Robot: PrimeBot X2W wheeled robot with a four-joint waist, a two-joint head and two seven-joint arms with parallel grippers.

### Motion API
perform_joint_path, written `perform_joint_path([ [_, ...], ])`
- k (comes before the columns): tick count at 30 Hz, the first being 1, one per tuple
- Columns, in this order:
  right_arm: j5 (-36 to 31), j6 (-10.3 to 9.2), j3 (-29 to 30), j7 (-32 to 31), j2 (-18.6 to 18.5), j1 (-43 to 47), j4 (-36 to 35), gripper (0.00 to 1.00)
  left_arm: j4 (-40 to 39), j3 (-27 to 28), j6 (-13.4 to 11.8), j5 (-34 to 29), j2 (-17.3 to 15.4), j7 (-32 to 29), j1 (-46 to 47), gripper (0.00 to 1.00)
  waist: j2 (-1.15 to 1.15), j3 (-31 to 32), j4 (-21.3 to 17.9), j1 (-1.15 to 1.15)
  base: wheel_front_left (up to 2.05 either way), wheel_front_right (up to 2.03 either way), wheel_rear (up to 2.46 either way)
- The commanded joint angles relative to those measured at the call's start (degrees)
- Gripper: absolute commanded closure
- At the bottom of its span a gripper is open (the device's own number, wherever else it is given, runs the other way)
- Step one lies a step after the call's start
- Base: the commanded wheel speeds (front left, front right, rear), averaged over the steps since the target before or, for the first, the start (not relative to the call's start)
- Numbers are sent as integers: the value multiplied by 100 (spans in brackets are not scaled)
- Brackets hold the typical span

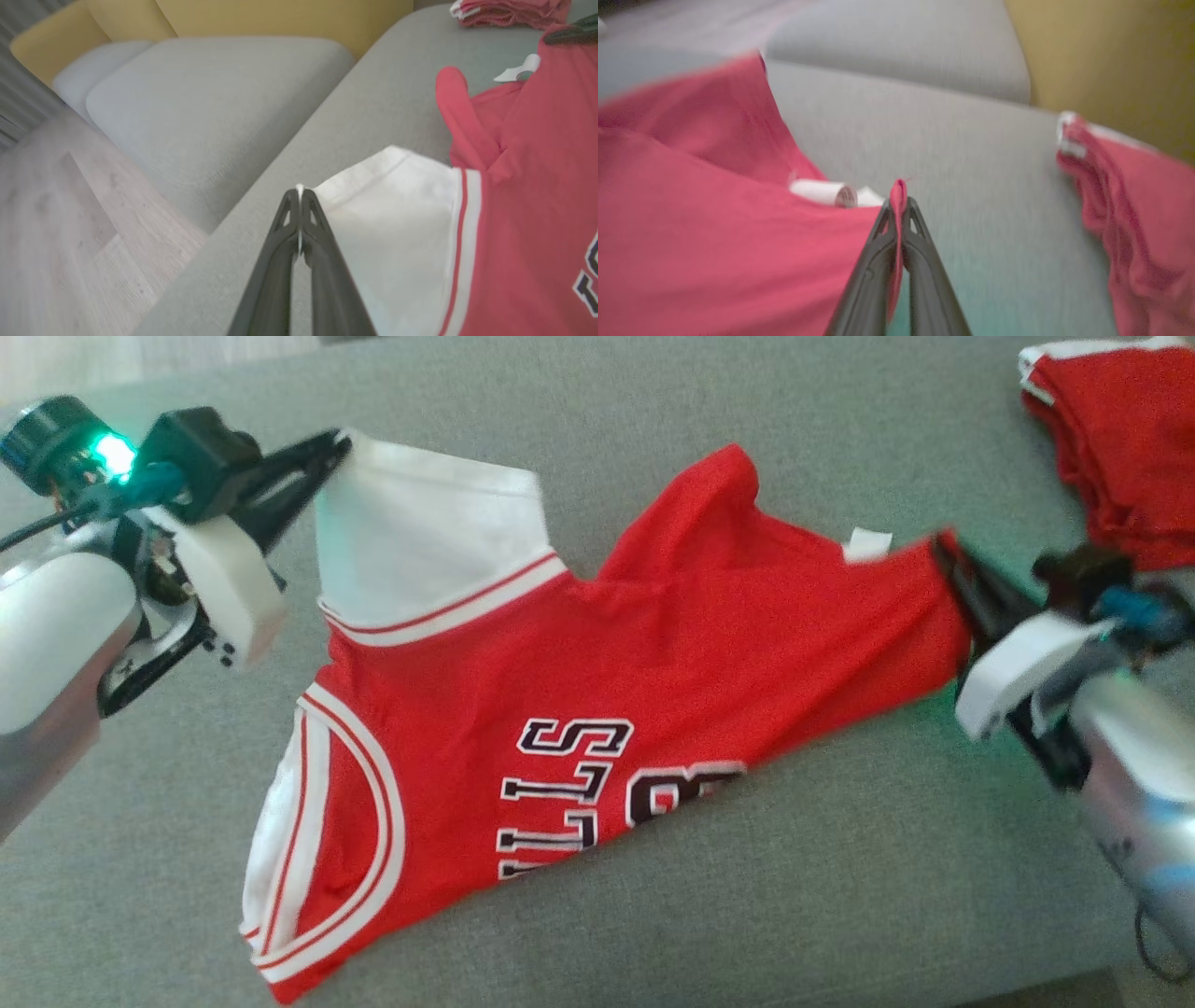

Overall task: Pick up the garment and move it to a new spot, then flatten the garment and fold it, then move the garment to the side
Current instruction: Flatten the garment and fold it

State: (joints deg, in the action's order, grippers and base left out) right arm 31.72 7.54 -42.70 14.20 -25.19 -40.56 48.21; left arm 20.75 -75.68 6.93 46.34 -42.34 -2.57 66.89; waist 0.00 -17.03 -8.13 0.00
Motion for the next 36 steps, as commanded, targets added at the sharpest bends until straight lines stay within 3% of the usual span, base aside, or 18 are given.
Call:
perform_joint_path([
  [1, -3, -5, 82, 75, -143, -137, -303, 100, -26, 355, -87, -69, -244, 130, 230, 100, 0, 120, 22, 0, 0, 0, 0],
  [10, 226, -5, 973, 79, -766, -73, -2179, 100, -368, 782, -818, -549, -779, 1503, 141, 100, 0, 849, 246, 0, 0, 0, 0],
  [16, 303, -5, 1353, 79, -1145, -85, -2881, 100, -901, 1121, -1143, -806, -1323, 1722, 95, 100, 0, 1359, 421, 0, 0, 0, 0],
  [22, 357, -5, 1671, 73, -1512, -252, -3457, 100, -1623, 1591, -1306, -1119, -1770, 1752, 373, 100, 0, 1728, 450, 0, 0, 0, 0],
  [26, 348, -5, 1887, -21, -1670, -456, -3779, 100, -2072, 1885, -1348, -1279, -1993, 1754, 641, 100, 0, 1795, 398, 0, 0, 0, 0],
  [30, 315, -5, 1928, -201, -1687, -677, -3854, 100, -2171, 2057, -1266, -1303, -1981, 1747, 941, 100, 0, 1731, 362, 0, 0, 0, 0],
  [33, 340, -5, 1803, -329, -1603, -910, -3695, 100, -1976, 2068, -1022, -1194, -1789, 1630, 1171, 100, 0, 1559, 352, 0, 0, 0, 0],
  [34, 372, -5, 1670, -381, -1514, -1120, -3523, 100, -1732, 1994, -778, -1266, -1655, 1494, 1389, 100, 0, 1337, 354, 0, 0, 0, 0],
  [36, 376, -5, 1532, -388, -1405, -1360, -3296, 100, -1449, 1845, -531, -1539, -1492, 1409, 1640, 100, 0, 1076, 373, 0, 0, 0, 0],
])
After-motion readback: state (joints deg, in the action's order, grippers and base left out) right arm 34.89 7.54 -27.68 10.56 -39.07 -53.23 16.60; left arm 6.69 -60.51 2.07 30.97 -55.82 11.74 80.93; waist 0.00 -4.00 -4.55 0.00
